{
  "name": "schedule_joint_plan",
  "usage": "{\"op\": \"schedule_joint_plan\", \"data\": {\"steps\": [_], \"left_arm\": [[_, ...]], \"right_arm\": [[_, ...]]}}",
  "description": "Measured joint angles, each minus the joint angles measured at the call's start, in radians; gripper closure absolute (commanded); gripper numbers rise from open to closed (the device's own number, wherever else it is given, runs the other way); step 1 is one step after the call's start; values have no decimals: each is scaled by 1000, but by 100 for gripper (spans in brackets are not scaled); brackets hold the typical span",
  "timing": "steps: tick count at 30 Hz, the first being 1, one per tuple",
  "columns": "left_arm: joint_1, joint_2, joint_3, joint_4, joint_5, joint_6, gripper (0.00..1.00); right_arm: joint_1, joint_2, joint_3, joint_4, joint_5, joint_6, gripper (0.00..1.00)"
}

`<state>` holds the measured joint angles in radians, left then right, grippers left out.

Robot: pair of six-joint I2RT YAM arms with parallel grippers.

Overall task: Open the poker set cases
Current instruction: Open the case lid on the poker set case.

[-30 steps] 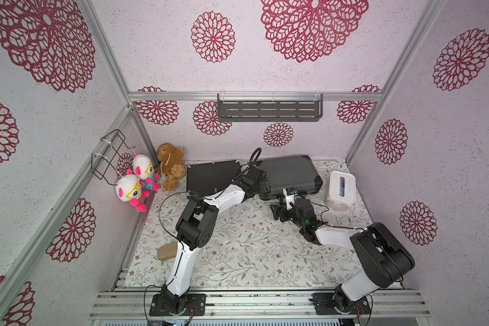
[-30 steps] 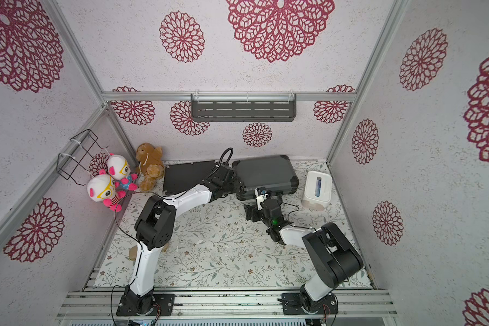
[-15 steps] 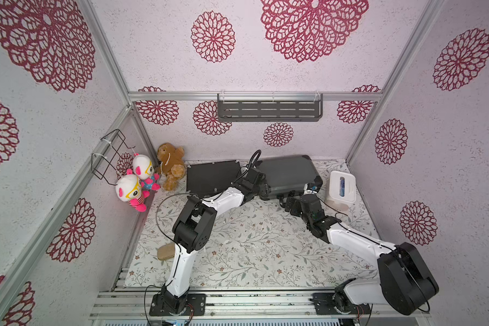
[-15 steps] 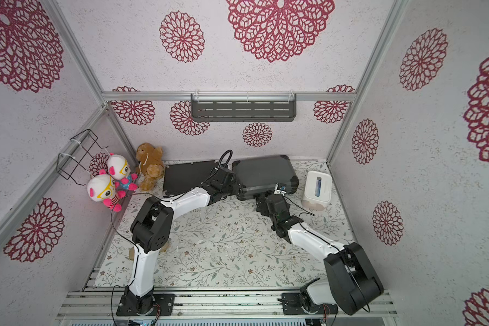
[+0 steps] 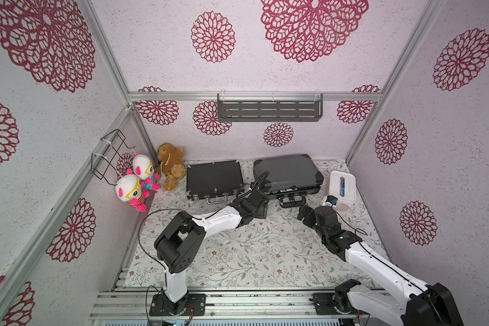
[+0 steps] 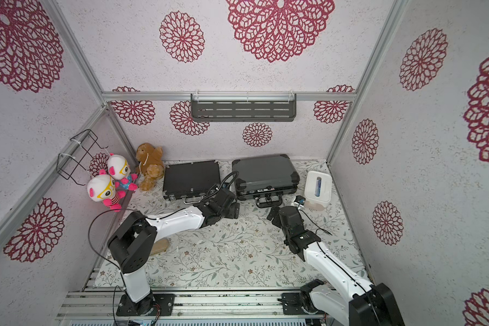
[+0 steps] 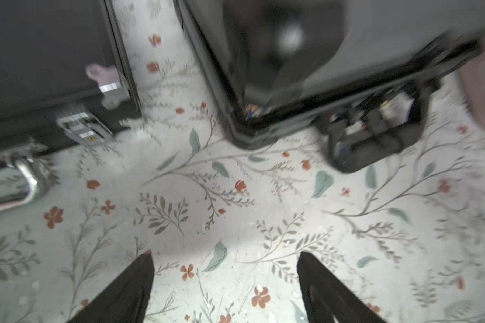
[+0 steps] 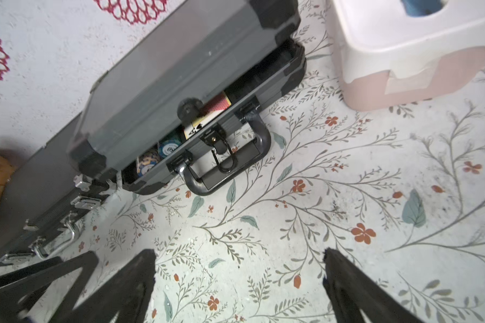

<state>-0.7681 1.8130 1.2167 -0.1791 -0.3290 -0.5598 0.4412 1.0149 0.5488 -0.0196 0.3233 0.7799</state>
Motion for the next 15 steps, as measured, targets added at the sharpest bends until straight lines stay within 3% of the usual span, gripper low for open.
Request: {"op": "schedule_joint_plan", "data": {"steps": [6, 11, 15], "left_arm": [[7, -147, -124, 137, -15, -10, 13], [14, -152, -270, 176, -39, -12, 13], [19, -178, -304, 184, -86, -27, 12]], "right_arm": [[-33, 59, -12, 106, -65, 45, 2], [-34, 187, 26, 219, -106, 107, 2], [-35, 298, 50, 373, -111, 154, 2]]}}
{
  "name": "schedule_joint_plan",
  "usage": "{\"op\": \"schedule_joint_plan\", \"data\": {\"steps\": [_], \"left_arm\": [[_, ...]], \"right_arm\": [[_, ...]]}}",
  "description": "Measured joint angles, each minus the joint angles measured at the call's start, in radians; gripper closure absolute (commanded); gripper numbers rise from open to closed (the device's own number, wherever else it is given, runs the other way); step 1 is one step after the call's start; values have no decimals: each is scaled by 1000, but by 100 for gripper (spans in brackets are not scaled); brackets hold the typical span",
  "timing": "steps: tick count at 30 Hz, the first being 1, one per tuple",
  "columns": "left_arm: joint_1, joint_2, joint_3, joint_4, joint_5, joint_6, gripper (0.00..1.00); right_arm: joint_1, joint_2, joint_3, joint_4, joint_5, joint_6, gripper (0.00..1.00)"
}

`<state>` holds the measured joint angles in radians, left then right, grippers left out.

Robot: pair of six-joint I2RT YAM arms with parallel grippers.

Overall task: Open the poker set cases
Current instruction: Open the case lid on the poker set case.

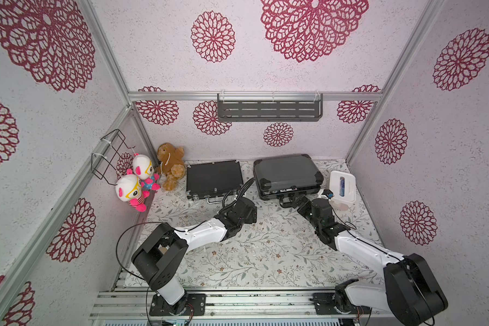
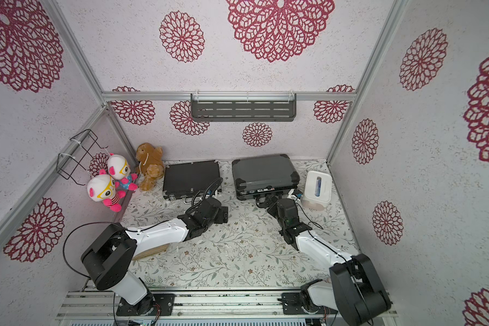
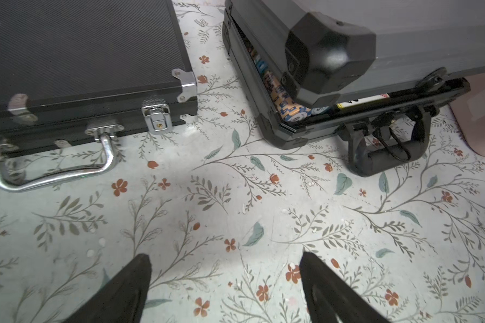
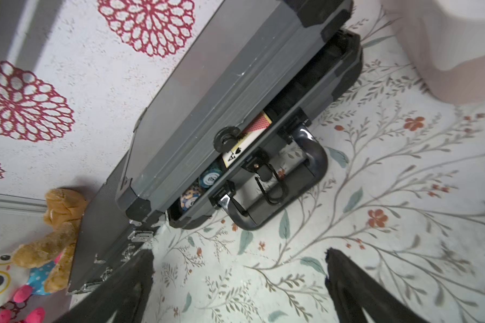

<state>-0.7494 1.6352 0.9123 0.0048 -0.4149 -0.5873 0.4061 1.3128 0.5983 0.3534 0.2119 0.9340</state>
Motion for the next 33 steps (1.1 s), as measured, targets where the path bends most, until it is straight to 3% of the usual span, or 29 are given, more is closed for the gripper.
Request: {"op": "schedule_joint_plan", "data": {"steps": [12, 22, 33], "left_arm": [[2, -25, -3, 37, -14, -31, 13], [2, -25, -3, 37, -17, -30, 13], [2, -25, 4, 35, -13, -30, 13]], "right_arm": [[-40, 379, 177, 297, -33, 184, 1], [-43, 494, 280, 379, -13, 256, 6], [-45, 586, 281, 519, 74, 361, 13]]}}
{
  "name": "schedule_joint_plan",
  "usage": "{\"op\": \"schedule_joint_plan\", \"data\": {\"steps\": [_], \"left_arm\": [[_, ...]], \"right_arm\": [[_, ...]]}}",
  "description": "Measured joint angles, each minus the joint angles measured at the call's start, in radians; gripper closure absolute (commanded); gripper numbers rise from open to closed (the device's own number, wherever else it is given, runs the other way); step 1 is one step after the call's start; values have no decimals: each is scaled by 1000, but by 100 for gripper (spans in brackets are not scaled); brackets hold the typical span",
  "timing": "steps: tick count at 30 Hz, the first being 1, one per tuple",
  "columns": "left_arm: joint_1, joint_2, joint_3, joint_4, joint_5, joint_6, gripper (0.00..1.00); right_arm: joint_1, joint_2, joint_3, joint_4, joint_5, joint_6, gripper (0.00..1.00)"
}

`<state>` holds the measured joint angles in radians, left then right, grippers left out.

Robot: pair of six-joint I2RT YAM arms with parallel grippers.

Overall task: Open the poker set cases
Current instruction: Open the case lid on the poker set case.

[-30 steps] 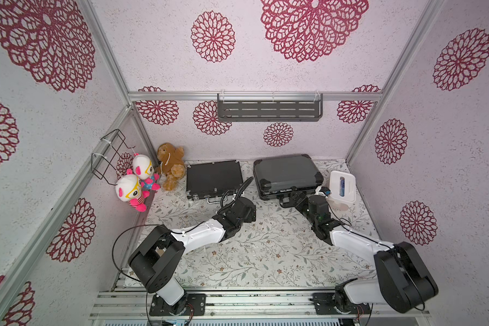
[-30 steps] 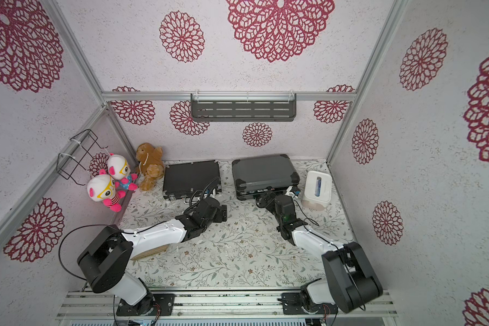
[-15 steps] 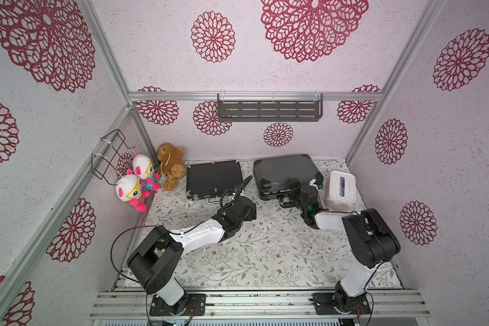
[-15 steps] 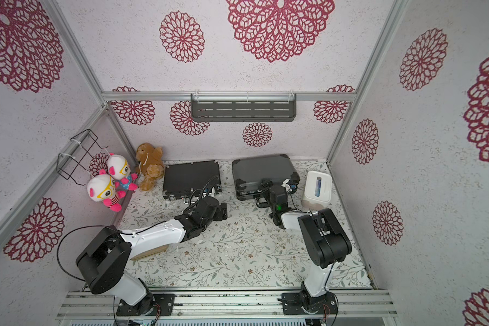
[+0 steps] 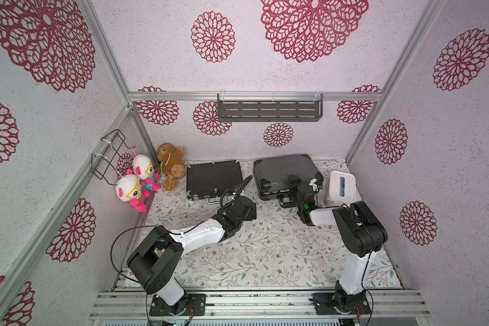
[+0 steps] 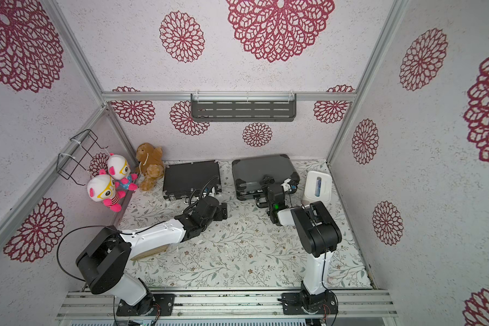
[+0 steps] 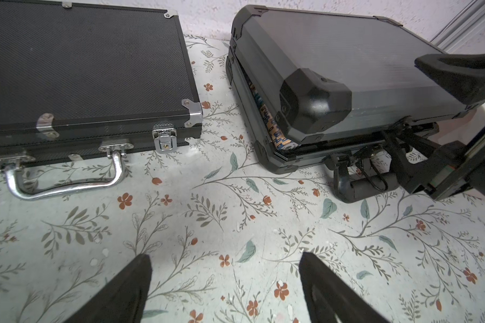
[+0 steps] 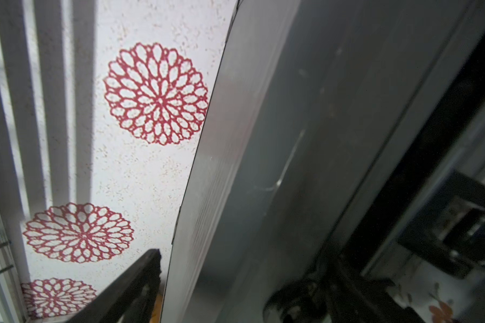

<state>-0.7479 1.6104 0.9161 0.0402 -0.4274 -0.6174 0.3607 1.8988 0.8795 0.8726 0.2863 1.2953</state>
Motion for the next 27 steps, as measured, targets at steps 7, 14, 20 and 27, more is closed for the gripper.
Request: {"op": "schedule_joint_plan", "data": {"steps": [7, 14, 20, 27], "left_arm": [[0, 0, 1, 0, 0, 0, 13], [0, 0, 1, 0, 0, 1, 13], [0, 0, 1, 0, 0, 4, 13], [0, 0, 1, -1, -1, 8, 13]], "right_arm": [[-10, 7, -1, 34, 33, 43, 27], [-10, 13, -3, 40, 37, 51, 26], [-10, -3, -3, -9, 35, -1, 25], [14, -27, 39, -143, 34, -129, 16]]}}
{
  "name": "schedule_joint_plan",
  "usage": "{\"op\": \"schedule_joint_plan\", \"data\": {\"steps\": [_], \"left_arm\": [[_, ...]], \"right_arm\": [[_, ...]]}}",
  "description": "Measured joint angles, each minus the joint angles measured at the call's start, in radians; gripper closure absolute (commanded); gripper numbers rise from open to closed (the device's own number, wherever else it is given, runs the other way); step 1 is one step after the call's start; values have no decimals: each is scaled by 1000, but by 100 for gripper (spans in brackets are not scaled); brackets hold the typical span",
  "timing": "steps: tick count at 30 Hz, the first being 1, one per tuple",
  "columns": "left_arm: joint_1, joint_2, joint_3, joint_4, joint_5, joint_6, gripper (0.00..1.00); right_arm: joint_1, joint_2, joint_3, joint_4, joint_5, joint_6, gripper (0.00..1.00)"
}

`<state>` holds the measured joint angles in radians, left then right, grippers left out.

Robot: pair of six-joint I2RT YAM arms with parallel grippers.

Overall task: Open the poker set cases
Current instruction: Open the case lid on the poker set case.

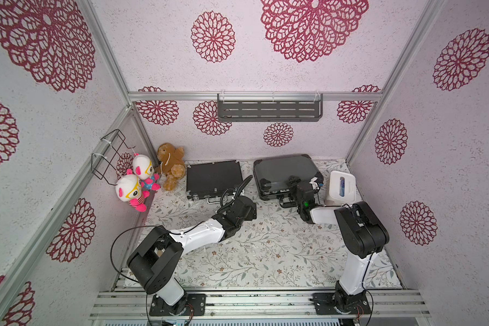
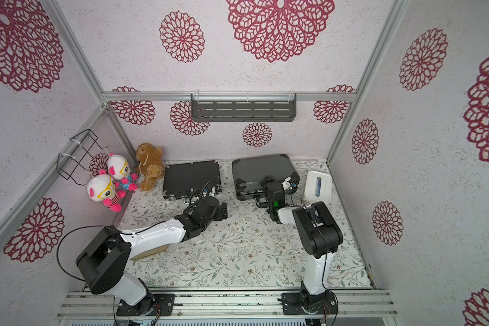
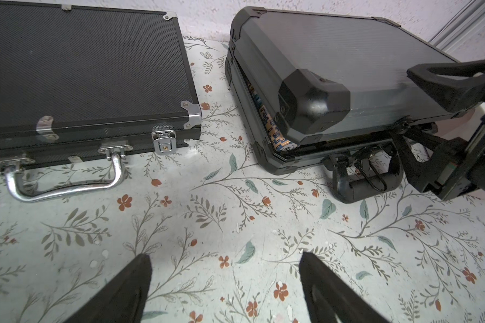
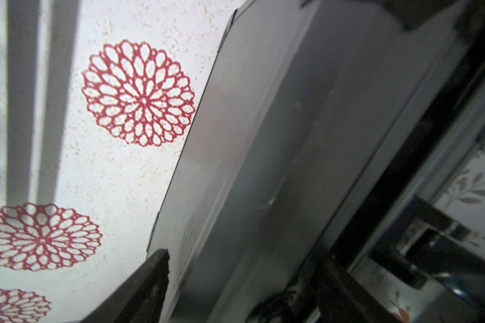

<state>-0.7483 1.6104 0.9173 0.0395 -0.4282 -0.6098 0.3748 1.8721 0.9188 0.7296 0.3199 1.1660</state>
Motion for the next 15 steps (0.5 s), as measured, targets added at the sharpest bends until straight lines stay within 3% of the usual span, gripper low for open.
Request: {"op": "schedule_joint_plan", "data": {"steps": [9, 15], "left_arm": [[-2, 0, 0, 8, -1, 3, 13], [-3, -2, -1, 10, -1, 4, 13]], "right_arm": [[12, -9, 47, -43, -8, -122, 12], [9, -9, 193, -134, 2, -182, 10]]}}
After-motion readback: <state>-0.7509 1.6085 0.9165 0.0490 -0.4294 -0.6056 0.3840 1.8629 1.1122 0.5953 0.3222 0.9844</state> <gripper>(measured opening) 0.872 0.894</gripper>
